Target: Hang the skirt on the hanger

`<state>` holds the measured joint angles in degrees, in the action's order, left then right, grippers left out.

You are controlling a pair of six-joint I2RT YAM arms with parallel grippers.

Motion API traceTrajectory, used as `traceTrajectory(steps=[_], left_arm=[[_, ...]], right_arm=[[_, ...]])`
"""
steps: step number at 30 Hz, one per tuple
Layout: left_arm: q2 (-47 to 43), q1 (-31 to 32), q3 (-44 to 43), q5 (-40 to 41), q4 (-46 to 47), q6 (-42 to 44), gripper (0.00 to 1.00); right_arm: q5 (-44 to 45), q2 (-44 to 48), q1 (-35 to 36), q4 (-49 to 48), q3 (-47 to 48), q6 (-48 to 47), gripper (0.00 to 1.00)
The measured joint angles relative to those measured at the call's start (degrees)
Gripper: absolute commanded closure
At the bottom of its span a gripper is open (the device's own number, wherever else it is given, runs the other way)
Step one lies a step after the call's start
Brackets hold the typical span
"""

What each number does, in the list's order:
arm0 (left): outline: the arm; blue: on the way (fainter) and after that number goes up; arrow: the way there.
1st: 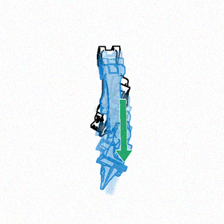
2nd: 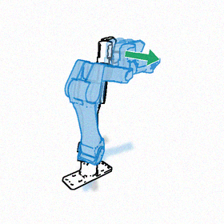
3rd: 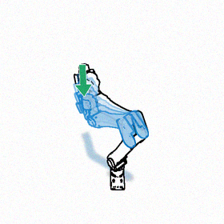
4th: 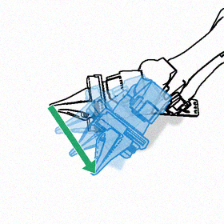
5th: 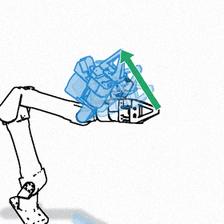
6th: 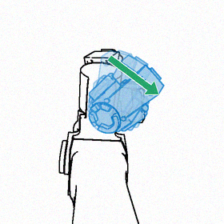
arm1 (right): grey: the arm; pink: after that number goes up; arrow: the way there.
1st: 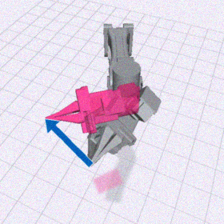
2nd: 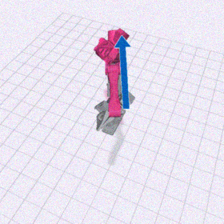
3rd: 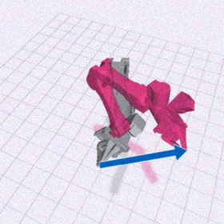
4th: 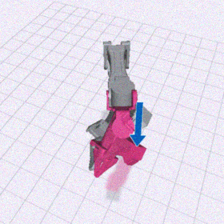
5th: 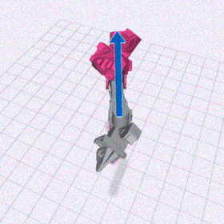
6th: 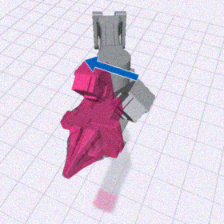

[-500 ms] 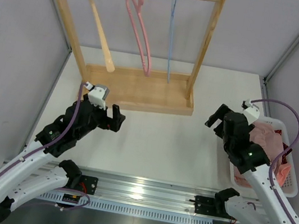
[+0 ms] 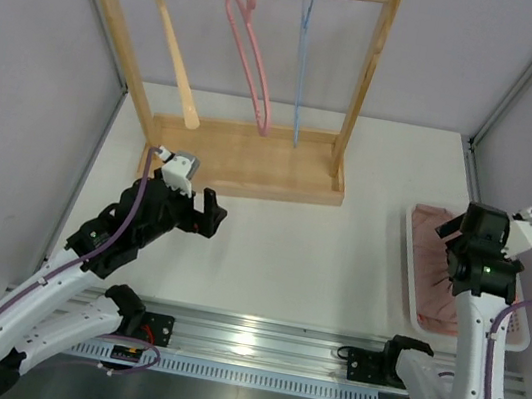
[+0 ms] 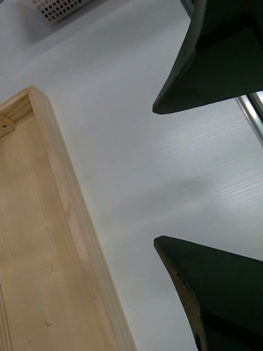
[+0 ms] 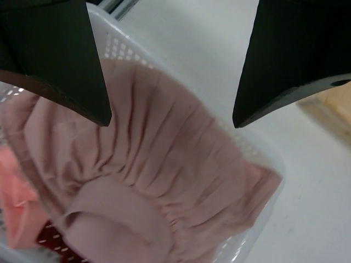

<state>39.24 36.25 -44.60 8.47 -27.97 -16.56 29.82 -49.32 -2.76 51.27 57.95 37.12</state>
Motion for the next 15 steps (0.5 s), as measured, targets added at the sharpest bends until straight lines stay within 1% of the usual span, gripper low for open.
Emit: traceTrajectory(steps=[3,7,11,15], left_arm=[[0.5,0.0,0.0,-0.7,0.0,0.0,0.01],[0.4,0.0,0.0,-1.5,0.0,0.0,0.01],[0.4,0.0,0.0,-1.8,0.0,0.0,0.01],[0.5,0.0,0.0,-2.8,0.0,0.0,0.01]], right_arm=[[-3.5,-0.8,-9.3,-0.8,0.0,-1.2,0.01],[-8.4,-4.8,-20.0,-3.3,0.0,-2.9,0.01],[-11.3,-10.3,-25.2,-4.7,0.0,-3.4,0.02],[-11.6,-13.2,-26.0,-5.4,0.0,-3.3,0.01]])
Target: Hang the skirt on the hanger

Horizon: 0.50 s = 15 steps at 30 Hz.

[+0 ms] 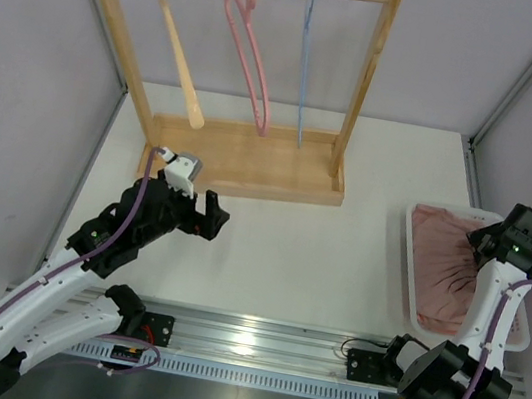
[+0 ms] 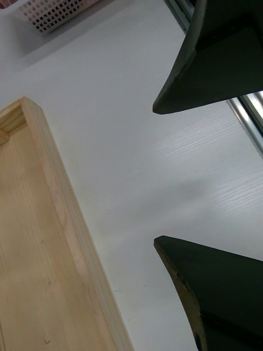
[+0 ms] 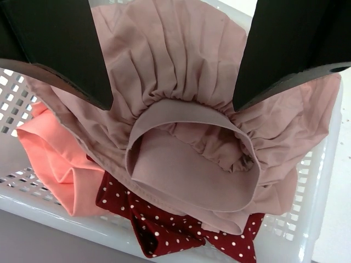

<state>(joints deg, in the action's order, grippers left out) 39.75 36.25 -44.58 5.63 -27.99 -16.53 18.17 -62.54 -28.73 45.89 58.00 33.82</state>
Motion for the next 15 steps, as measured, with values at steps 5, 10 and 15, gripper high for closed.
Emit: traceTrajectory(steps=[5,10,15], left_arm=[[0.6,0.0,0.0,-0.5,0.0,0.0,0.01],[1.1,0.0,0.0,-0.5,0.0,0.0,0.01],[1.4,0.0,0.0,-0.5,0.0,0.0,0.01]], right_arm=[[0.1,-0.6,-0.1,-1.8,0.0,0.2,0.01],[0.2,-3.5,-0.3,-4.0,0.0,0.7,0.01],[0.3,-6.0,-0.3,-6.6,0.0,1.4,0.07]])
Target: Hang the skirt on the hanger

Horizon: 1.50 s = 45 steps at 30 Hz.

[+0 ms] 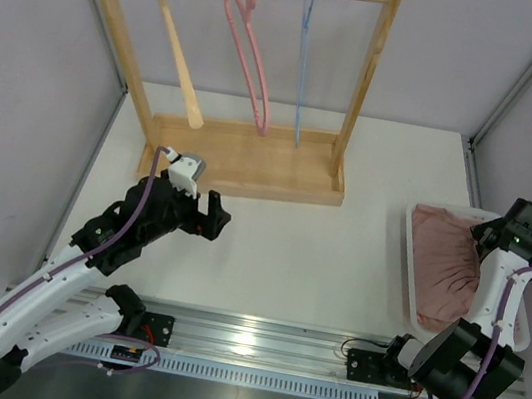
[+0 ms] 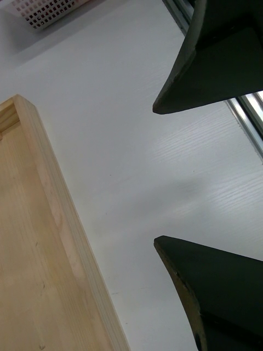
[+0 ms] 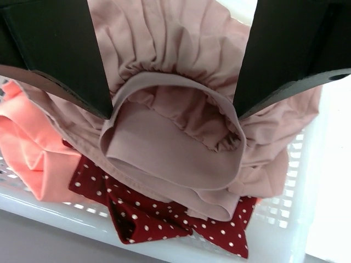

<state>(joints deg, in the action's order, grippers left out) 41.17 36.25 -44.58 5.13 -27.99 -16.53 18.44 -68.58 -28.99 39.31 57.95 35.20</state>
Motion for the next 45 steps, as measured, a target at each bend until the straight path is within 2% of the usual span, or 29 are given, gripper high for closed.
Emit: traceTrajectory(steps=[2,3,5,6,8,9,10,17,21,25,28,30,37,41,45], left_arm=[[0.3,0.0,0.0,0.0,0.0,0.0,0.01],[0.4,0.0,0.0,0.0,0.0,0.0,0.01],[0.8,0.0,0.0,0.0,0.0,0.0,0.01],[0.9,0.0,0.0,0.1,0.0,0.0,0.01],[0.9,0.0,0.0,0.1,-0.1,0.0,0.01],[0.9,0.0,0.0,0.2,-0.2,0.0,0.01],[0.9,0.0,0.0,0.2,-0.2,0.0,0.01],[0.9,0.0,0.0,0.3,-0.2,0.0,0.01],[0.9,0.0,0.0,0.3,-0.2,0.0,0.01],[0.9,0.0,0.0,0.3,-0.2,0.0,0.01],[0.7,0.0,0.0,0.3,-0.2,0.0,0.01],[0.3,0.0,0.0,0.2,-0.2,-0.1,0.0],[-1.3,0.0,0.0,0.3,-0.2,-0.9,0.01],[-1.5,0.0,-1.0,0.3,-0.8,-1.6,0.01],[-1.5,0.0,-2.6,0.3,-1.4,-2.6,0.02]], right_arm=[[0.0,-0.4,0.0,-1.1,-0.2,0.3,0.11],[0.0,-0.4,0.0,-1.7,-0.4,0.3,0.21],[0.0,-0.4,0.0,-2.4,-1.0,0.5,0.33],[0.0,-0.4,0.0,-2.5,-1.2,0.6,0.5],[0.0,-0.2,0.1,-2.7,-1.6,0.3,0.71],[-0.1,0.0,0.2,-2.8,-1.6,0.4,0.93],[-0.2,0.5,0.2,-2.8,-1.6,0.1,1.0],[-3.6,3.3,1.2,-1.0,1.6,-0.5,1.0],[-7.5,4.0,4.0,1.4,8.7,-1.4,1.0],[-10.4,3.7,10.8,3.8,18.8,-2.3,1.0],[-11.1,2.8,19.2,5.1,26.9,-2.9,1.0],[-11.0,1.9,27.7,5.9,31.9,-3.3,1.0],[-6.3,-2.4,52.8,9.1,40.9,-4.8,1.0],[-3.7,-4.1,63.4,9.5,39.9,-4.8,1.0],[-2.1,-3.3,71.3,5.7,29.2,-2.8,1.0]])
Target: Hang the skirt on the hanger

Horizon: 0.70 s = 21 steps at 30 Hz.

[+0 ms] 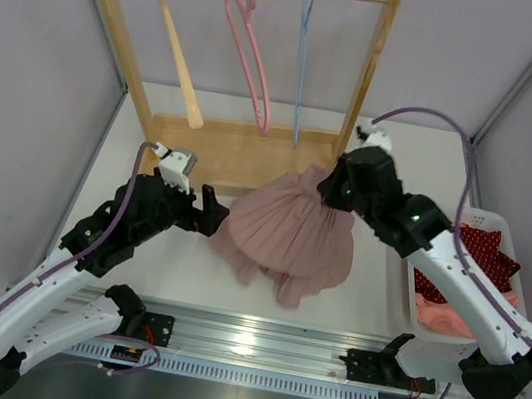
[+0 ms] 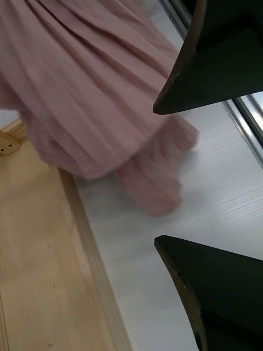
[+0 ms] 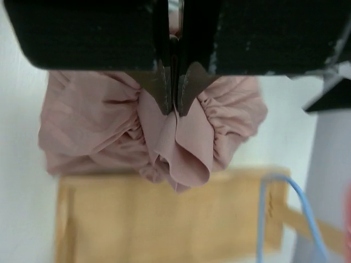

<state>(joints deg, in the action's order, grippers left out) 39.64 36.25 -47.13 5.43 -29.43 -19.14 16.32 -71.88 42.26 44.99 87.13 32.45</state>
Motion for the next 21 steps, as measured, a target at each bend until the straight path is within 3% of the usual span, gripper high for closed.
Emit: traceTrajectory(steps=[4,6,7,9,10,12,14,21], left_arm=[[0.3,0.0,-0.5,0.1,-0.8,-1.3,0.04],[0.8,0.0,-0.5,0.2,-1.2,-2.2,0.04],[1.2,0.0,-0.4,0.1,-1.4,-3.2,0.05],[1.9,0.0,0.2,-0.3,-1.1,-4.7,0.05],[2.2,0.0,1.0,-0.7,-0.9,-5.7,0.05],[3.0,0.0,3.2,-1.7,-0.1,-7.9,0.05],[4.0,0.0,5.7,-2.6,0.8,-9.6,0.05],[12.7,0.0,8.9,-5.6,5.4,-14.8,0.08]], right_arm=[[0.3,-1.4,6.1,-4.9,-13.2,3.2,0.99],[0.2,-2.8,8.8,-8.0,-19.0,5.2,0.83],[-0.1,-3.7,10.1,-9.5,-21.8,6.1,0.6],[0.0,-5.3,12.6,-11.2,-25.4,7.8,0.47],[0.0,-6.0,13.6,-11.6,-26.3,8.1,0.33],[0.8,-7.6,16.4,-12.6,-27.6,9.6,0.23],[1.4,-8.0,18.4,-13.1,-28.4,10.5,0.16],[4.5,-0.4,15.7,-12.5,-32.1,13.1,0.16]])
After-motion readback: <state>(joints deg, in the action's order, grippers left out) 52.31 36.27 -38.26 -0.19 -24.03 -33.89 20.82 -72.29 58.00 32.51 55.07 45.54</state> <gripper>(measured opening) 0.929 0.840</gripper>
